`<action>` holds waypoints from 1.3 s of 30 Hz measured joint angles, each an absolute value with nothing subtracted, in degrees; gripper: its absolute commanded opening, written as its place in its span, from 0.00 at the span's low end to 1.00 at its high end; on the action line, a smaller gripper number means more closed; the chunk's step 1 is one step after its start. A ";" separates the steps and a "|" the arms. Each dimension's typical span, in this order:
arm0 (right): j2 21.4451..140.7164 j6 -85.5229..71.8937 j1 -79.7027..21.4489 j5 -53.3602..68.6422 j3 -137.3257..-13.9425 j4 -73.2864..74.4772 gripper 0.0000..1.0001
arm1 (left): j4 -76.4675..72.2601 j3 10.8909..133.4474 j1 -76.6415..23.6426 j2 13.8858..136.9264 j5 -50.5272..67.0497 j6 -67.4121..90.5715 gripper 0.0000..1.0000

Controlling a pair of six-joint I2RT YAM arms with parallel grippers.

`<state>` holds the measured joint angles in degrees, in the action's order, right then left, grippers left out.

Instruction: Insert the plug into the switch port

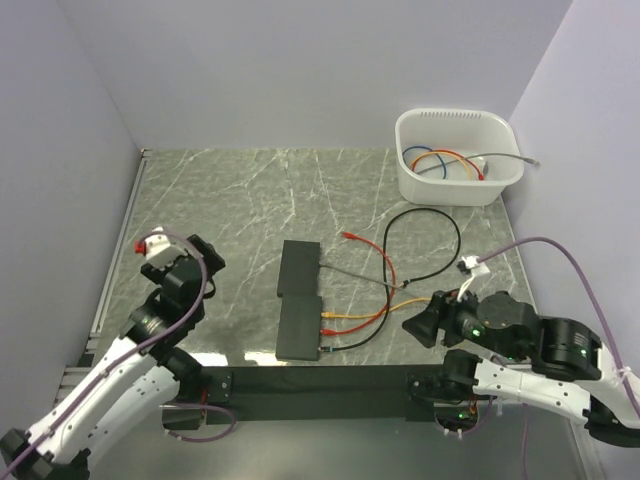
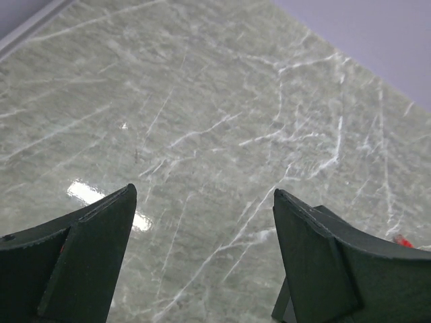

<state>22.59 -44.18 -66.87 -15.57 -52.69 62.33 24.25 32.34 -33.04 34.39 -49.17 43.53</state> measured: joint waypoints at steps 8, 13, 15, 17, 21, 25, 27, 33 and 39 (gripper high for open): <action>18.68 -45.15 -66.87 -17.61 -58.22 71.50 0.73 | 20.10 26.46 -33.06 18.81 -49.23 39.79 0.88; 18.02 -44.64 -66.87 -19.44 -60.53 75.09 0.75 | 19.11 25.50 -33.10 16.32 -48.66 38.89 0.87; 17.04 -44.05 -66.87 -20.14 -60.75 75.88 0.76 | 19.09 25.50 -33.10 16.45 -48.34 38.63 0.85; 15.73 -43.83 -66.87 -20.64 -60.80 76.23 0.76 | 19.11 25.50 -33.10 16.88 -48.25 38.63 0.85; 13.19 -43.86 -66.87 -21.78 -60.80 76.84 0.77 | 19.16 25.50 -33.21 18.52 -47.75 38.68 0.85; 11.86 -43.86 -66.87 -22.17 -60.80 77.03 0.78 | 19.20 25.50 -33.21 18.61 -47.29 38.68 0.86; 11.79 -43.79 -66.87 -22.11 -60.80 77.21 0.78 | 19.18 25.50 -33.21 18.09 -46.98 38.68 0.86; 11.77 -43.59 -66.87 -21.98 -60.80 77.19 0.79 | 19.14 25.50 -33.39 15.68 -46.37 38.68 0.86; 11.18 -43.68 -66.87 -22.37 -60.80 77.19 0.79 | 19.16 25.50 -33.63 15.51 -46.35 38.68 0.86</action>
<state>11.18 -43.68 -66.87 -22.37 -60.80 77.19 19.16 25.50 -33.63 15.51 -46.35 38.68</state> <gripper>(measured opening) 0.786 0.860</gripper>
